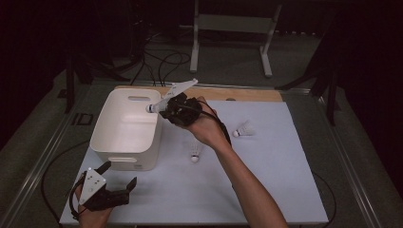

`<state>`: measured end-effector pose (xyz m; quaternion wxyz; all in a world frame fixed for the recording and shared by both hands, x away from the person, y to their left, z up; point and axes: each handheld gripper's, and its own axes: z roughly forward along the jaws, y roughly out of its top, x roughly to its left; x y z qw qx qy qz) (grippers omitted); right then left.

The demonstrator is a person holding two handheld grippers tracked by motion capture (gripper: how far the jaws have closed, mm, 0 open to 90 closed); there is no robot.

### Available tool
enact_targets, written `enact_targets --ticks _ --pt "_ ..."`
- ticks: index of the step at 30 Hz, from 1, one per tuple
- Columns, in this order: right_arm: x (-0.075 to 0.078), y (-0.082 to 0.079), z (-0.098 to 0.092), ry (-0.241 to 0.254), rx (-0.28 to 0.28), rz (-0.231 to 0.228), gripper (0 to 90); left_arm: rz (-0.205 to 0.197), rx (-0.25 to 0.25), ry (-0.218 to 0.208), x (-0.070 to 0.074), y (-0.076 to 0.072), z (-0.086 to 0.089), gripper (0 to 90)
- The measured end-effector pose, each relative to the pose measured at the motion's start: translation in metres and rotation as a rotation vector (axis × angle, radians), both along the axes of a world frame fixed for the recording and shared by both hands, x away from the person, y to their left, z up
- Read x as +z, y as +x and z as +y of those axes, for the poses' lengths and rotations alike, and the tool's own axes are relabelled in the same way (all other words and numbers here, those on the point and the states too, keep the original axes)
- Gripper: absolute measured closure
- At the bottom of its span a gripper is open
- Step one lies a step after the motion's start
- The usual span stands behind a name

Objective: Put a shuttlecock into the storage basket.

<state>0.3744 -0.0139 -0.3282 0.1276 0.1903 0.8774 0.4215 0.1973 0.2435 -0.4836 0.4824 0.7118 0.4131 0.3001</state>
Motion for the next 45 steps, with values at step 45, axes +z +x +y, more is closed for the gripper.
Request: enact_targets --ticks 45 --pt "-0.003 -0.01 0.036 -0.006 0.084 0.004 88.9 0.0 0.002 -0.002 0.0 0.0 0.001 0.0"
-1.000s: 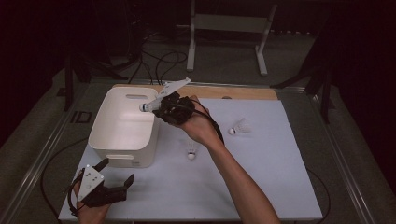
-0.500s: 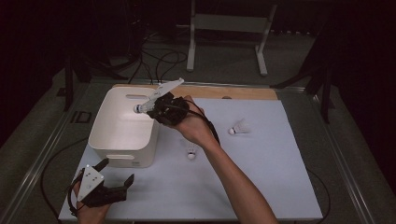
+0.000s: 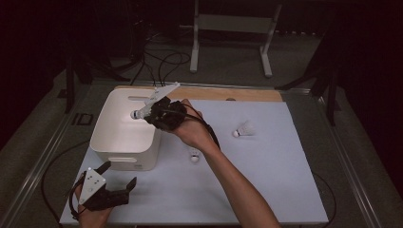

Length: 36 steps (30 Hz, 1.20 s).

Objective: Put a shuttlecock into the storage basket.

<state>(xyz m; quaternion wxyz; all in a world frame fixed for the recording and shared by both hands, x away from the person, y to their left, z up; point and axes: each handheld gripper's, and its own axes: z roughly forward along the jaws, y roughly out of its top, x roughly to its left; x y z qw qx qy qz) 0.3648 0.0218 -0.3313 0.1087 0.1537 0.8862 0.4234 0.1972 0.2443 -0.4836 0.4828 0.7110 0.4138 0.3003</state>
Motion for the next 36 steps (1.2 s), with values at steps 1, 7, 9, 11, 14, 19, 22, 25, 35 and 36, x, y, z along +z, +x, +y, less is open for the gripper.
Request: enact_targets --ticks 1,7,9,11,14,19,22,25,35,36 --pt "0.0 0.0 0.001 0.001 0.001 0.0 88.9 0.0 0.0 0.001 0.0 0.0 0.0 0.0" --pt "-0.001 -0.002 0.006 0.002 0.013 0.005 89.0 -0.001 0.002 0.0 0.0 0.0 0.001 0.0" --pt "-0.001 -0.003 0.008 0.001 0.015 0.011 89.0 -0.002 0.003 -0.002 0.0 0.0 0.001 0.0" --pt "-0.002 -0.004 0.01 0.002 0.029 0.014 86.7 -0.002 0.004 -0.001 0.0 0.0 0.001 0.0" --pt "-0.003 -0.005 0.014 0.003 0.057 0.044 51.8 -0.003 0.005 -0.002 0.0 0.0 0.001 0.0" --pt "-0.002 -0.005 0.014 0.01 0.049 0.061 35.9 -0.003 0.004 -0.004 0.0 -0.001 0.001 0.0" --pt "-0.002 -0.004 0.011 0.002 0.023 0.047 25.8 -0.003 0.005 -0.003 0.0 -0.001 0.001 0.0" --pt "-0.003 -0.004 0.007 0.007 0.017 0.048 24.6 -0.002 0.005 -0.002 0.0 -0.001 0.001 0.0" --pt "-0.006 -0.004 -0.004 0.003 -0.021 0.019 10.0 -0.002 0.005 -0.002 0.0 0.0 0.001 0.0" --pt "-0.006 -0.004 -0.005 0.005 -0.024 0.02 9.9 -0.002 0.003 0.001 0.0 0.0 0.001 0.0"
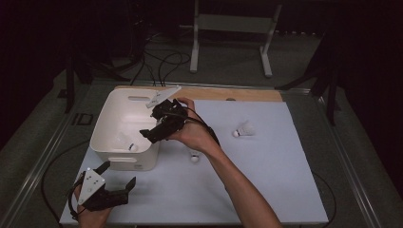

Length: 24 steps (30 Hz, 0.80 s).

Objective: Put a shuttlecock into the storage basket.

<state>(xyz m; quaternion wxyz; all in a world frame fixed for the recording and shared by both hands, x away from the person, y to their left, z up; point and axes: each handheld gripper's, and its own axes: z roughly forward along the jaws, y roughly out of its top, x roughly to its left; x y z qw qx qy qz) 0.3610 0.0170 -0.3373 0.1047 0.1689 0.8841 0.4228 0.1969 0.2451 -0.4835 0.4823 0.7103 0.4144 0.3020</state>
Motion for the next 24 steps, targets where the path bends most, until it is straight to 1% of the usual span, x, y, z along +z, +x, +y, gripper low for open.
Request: enact_targets --ticks 2,6,13,24 --pt "0.0 0.0 -0.003 0.008 0.005 0.001 9.3 0.001 0.0 0.001 0.0 0.0 0.0 0.0" --pt "0.0 0.001 -0.007 0.013 -0.005 0.001 9.2 0.001 0.0 0.001 0.0 0.001 0.0 0.0" --pt "-0.001 0.004 -0.02 0.032 -0.036 0.003 9.2 0.002 -0.002 0.002 0.0 0.001 0.0 0.0" --pt "-0.003 0.005 -0.038 0.051 -0.067 -0.018 9.2 0.004 -0.001 0.002 -0.001 0.001 -0.001 0.0"
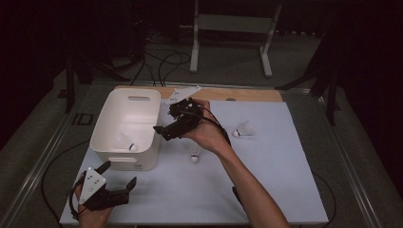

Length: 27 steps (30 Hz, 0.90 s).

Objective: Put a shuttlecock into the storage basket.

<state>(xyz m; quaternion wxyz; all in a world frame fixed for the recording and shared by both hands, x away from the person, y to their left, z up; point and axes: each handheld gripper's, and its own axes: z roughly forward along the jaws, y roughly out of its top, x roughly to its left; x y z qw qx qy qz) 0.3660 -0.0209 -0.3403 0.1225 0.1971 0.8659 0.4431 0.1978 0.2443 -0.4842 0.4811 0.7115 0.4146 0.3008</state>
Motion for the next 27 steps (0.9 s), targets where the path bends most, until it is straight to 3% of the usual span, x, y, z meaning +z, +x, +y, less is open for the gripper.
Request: enact_targets --ticks 27 --pt "-0.009 0.004 -0.043 0.031 -0.101 -0.018 9.1 -0.002 -0.001 0.0 0.0 0.0 -0.001 0.0"
